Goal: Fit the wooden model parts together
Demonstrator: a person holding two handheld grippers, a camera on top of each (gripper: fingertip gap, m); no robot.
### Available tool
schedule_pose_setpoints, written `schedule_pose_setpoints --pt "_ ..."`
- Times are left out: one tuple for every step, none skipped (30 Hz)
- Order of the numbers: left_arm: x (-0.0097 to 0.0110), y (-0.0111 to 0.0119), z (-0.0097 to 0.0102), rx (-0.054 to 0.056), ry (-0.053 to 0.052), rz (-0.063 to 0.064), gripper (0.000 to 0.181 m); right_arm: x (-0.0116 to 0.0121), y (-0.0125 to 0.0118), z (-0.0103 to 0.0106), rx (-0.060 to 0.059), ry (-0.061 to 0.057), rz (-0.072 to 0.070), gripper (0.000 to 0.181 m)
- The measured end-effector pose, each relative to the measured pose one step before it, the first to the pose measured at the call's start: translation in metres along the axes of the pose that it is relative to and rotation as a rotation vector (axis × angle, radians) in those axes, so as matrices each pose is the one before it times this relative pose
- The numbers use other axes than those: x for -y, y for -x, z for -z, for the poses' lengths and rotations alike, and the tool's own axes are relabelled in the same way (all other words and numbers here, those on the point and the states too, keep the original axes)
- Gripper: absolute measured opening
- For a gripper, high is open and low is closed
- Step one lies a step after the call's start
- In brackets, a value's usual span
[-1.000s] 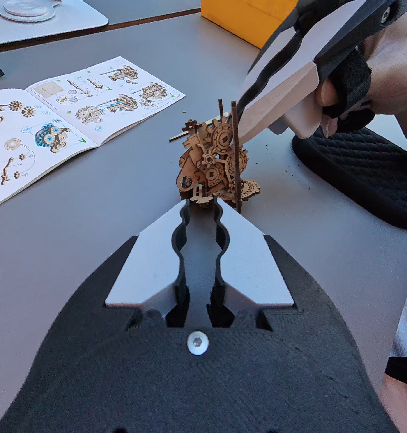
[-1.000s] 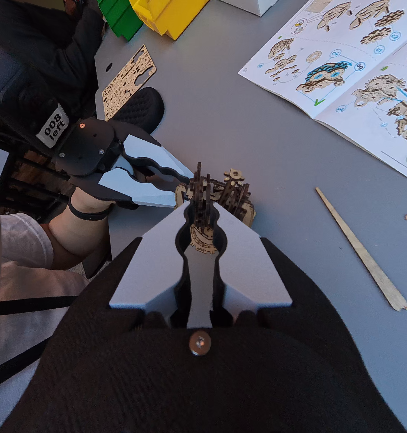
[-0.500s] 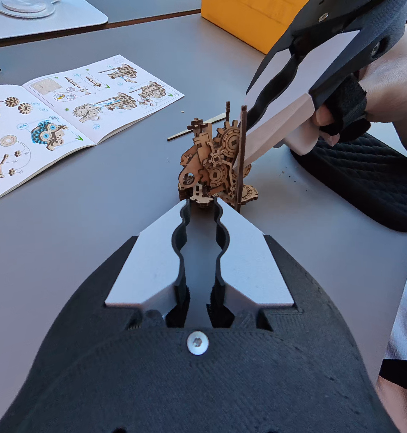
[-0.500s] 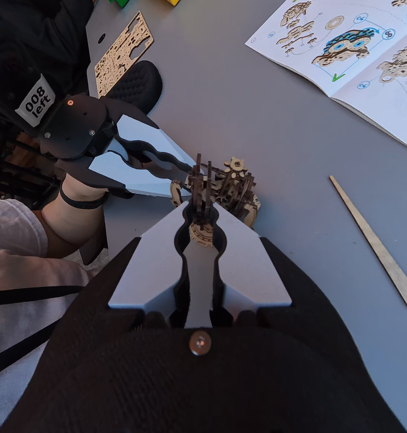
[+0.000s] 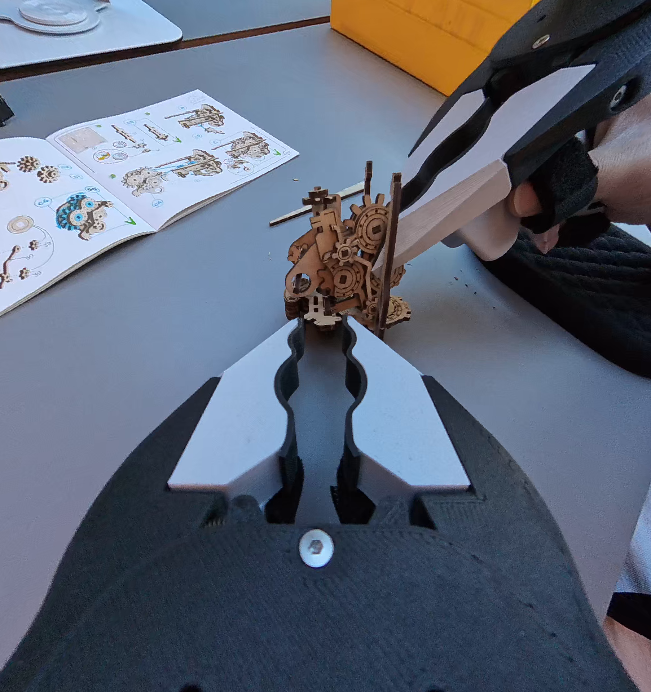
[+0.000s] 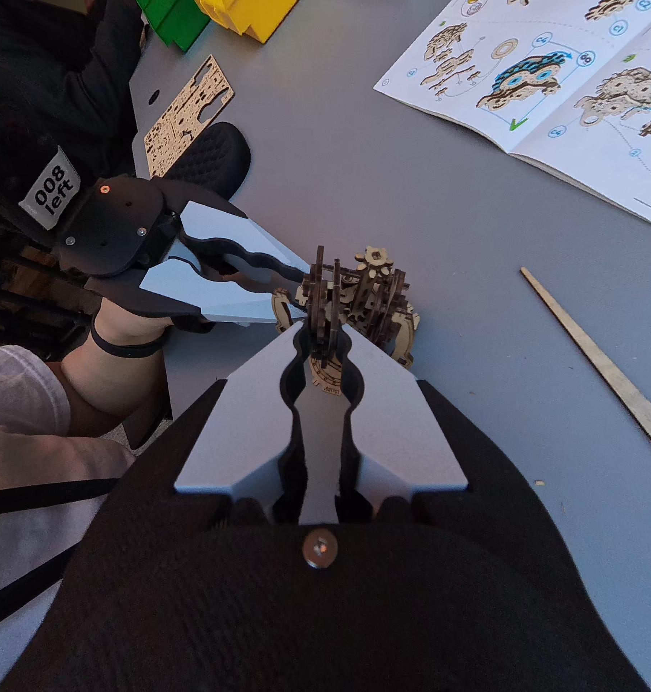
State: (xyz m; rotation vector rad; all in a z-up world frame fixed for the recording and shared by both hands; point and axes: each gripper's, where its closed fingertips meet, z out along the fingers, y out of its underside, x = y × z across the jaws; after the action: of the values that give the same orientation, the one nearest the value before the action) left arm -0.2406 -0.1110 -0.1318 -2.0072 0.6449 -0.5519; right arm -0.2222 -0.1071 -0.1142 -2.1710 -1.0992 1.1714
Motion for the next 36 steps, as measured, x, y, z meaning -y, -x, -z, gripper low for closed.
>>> schedule_pose_setpoints --pt "0.00014 -0.00032 -0.00022 0.0 -0.0005 0.0014 0.018 -0.00036 0.00007 0.00026 -0.0057 -0.0085 0.0049 0.01" --pt "-0.00002 -0.00029 -0.00007 0.0011 -0.0002 -0.0006 0.018 -0.00043 0.00006 0.00035 -0.0055 -0.0075 0.0044 0.01" --pt "0.00003 -0.00016 0.0 0.0013 0.0001 -0.0023 0.018 -0.00049 0.00015 0.00015 -0.0036 -0.007 0.0017 0.01" --pt "0.0 -0.00012 -0.00001 0.0004 -0.0003 -0.0016 0.018 -0.00035 0.00014 0.00017 -0.0025 -0.0067 0.0006 0.01" --pt "-0.00003 -0.00021 -0.00003 -0.0011 -0.0007 0.0001 0.018 -0.00029 0.00007 0.00008 -0.0017 -0.006 -0.0006 0.01" --pt "0.00015 -0.00032 0.00009 -0.004 -0.0014 0.0018 0.018 -0.00036 0.0001 0.00013 -0.0002 -0.004 -0.001 0.01" --pt "0.00018 -0.00089 0.00005 -0.0102 -0.0021 0.003 0.02 -0.00045 0.00007 0.00019 0.0006 0.0005 -0.0003 0.01" --pt "0.00024 -0.0019 -0.0002 -0.0187 -0.0018 0.0041 0.025 0.00018 -0.00032 0.00022 -0.0006 0.0003 -0.0017 0.01" --pt "0.00015 -0.00143 0.00008 -0.0172 -0.0005 0.0063 0.027 0.00038 -0.00047 -0.00001 -0.0018 -0.0006 -0.0008 0.01" --pt "0.0001 -0.00041 0.00026 -0.0137 -0.0005 0.0101 0.028 0.00015 0.00007 -0.00017 0.0011 0.0014 -0.002 0.01" --pt "0.00026 -0.00011 0.00029 -0.0127 -0.002 0.0141 0.028 0.00027 0.0 -0.00029 0.0005 0.0009 -0.0017 0.01" --pt "0.00031 -0.00018 0.00041 -0.0129 -0.0025 0.0147 0.029 0.0001 -0.00005 -0.00015 -0.0011 0.0007 0.0007 0.01" --pt "0.0003 -0.00017 0.00039 -0.0119 -0.0033 0.0138 0.029 -0.00008 0.00017 -0.00018 -0.0009 0.0014 0.0006 0.01" --pt "0.00018 0.00008 0.00038 -0.0083 -0.0025 0.0125 0.029 0.00004 0.00019 -0.00022 -0.0012 -0.0005 0.0017 0.01" --pt "0.00015 0.00011 0.00039 -0.0063 -0.0019 0.0106 0.029 0.00009 0.00016 -0.00031 -0.0008 -0.001 0.001 0.01" --pt "0.0006 0.00029 0.00045 -0.0049 -0.0042 0.0103 0.03 -0.00004 0.00014 -0.00018 -0.0012 0.0 0.0025 0.01" --pt "0.00117 0.00031 0.00056 -0.0042 -0.0088 0.011 0.031 0.00007 0.0 -0.00019 -0.0012 0.0001 0.0021 0.01" --pt "0.00135 -0.00005 0.00061 -0.0065 -0.0096 0.0101 0.032 0.00001 -0.00001 -0.00011 0.0005 0.0005 -0.0012 0.01" --pt "0.0008 -0.00013 0.00053 -0.008 -0.0066 0.0102 0.033 0.00003 0.00005 0.00003 0.0009 0.0006 -0.0013 0.01" --pt "0.00065 -0.00004 0.00057 -0.0092 -0.0057 0.0132 0.034 -0.00009 0.00006 -0.00006 0.001 0.0013 -0.0013 0.01" --pt "0.00075 -0.00038 0.00077 -0.0118 -0.0069 0.0171 0.035 0.00019 -0.00009 -0.00012 -0.001 -0.0018 0.0003 0.01" --pt "0.00067 -0.00093 0.00082 -0.016 -0.0069 0.0201 0.035 -0.00008 0.00032 -0.00023 0.0001 0.0002 0.0005 0.01" --pt "0.00069 -0.00094 0.00118 -0.0177 -0.0073 0.022 0.035 -0.00007 0.00011 -0.00008 -0.0013 0.0007 0.0033 0.01" --pt "0.00092 -0.00084 0.00139 -0.0175 -0.0108 0.0228 0.037 -0.00009 0.00001 0.00006 -0.0016 0.0003 0.0031 0.01" --pt "0.00128 -0.00278 0.00154 -0.0279 -0.0136 0.0208 0.048 0.00006 -0.00003 0.00003 -0.0012 -0.0004 -0.0001 0.01" --pt "0.00145 -0.00374 0.00144 -0.033 -0.0143 0.0242 0.051 0.00024 -0.00023 -0.0001 -0.0013 -0.0013 -0.0005 0.01" --pt "0.00137 -0.0025 0.00133 -0.0235 -0.0156 0.0214 0.054 0.00005 0.00001 -0.00026 0.0014 0.0004 -0.0013 0.01" --pt "0.00098 -0.00154 0.00106 -0.013 -0.0137 0.0121 0.057 0.00005 -0.00016 -0.00035 0.0007 0.0 -0.0009 0.01" --pt "0.00032 -0.00102 0.00021 -0.0021 -0.0071 0.0023 0.061 0.00024 -0.00019 -0.00029 -0.0012 -0.0008 -0.0017 0.01" --pt "-0.00063 0.00012 -0.00068 0.0143 0.0012 -0.0066 0.066 -0.00064 -0.0001 -0.0005 -0.0013 0.0042 0.0007 0.01" --pt "-0.0014 0.00095 -0.00182 0.0277 0.0087 -0.0167 0.069 -0.00007 0.00044 -0.00048 0.0008 0.0009 0.0 0.01" --pt "-0.00198 0.00158 -0.00253 0.0396 0.0139 -0.0286 0.07 0.00013 0.00006 -0.00028 -0.0024 0.0003 0.0017 0.01" --pt "-0.00259 0.00234 -0.00292 0.0501 0.0207 -0.042 0.071 0.00037 -0.00025 -0.00015 -0.0043 -0.0007 0.0032 0.01" --pt "-0.00312 0.00256 -0.00321 0.0553 0.0273 -0.0541 0.074 0.00039 -0.00017 -0.00029 -0.0035 -0.0006 0.0022 0.01" --pt "-0.00316 0.00309 -0.00313 0.0611 0.029 -0.063 0.075 0.00005 -0.00002 -0.00022 -0.001 0.0005 -0.0002 0.01" --pt "-0.00321 0.00415 -0.00284 0.0675 0.029 -0.0677 0.075 0.00011 0.0 -0.00019 -0.0002 -0.0006 -0.0017 0.01"
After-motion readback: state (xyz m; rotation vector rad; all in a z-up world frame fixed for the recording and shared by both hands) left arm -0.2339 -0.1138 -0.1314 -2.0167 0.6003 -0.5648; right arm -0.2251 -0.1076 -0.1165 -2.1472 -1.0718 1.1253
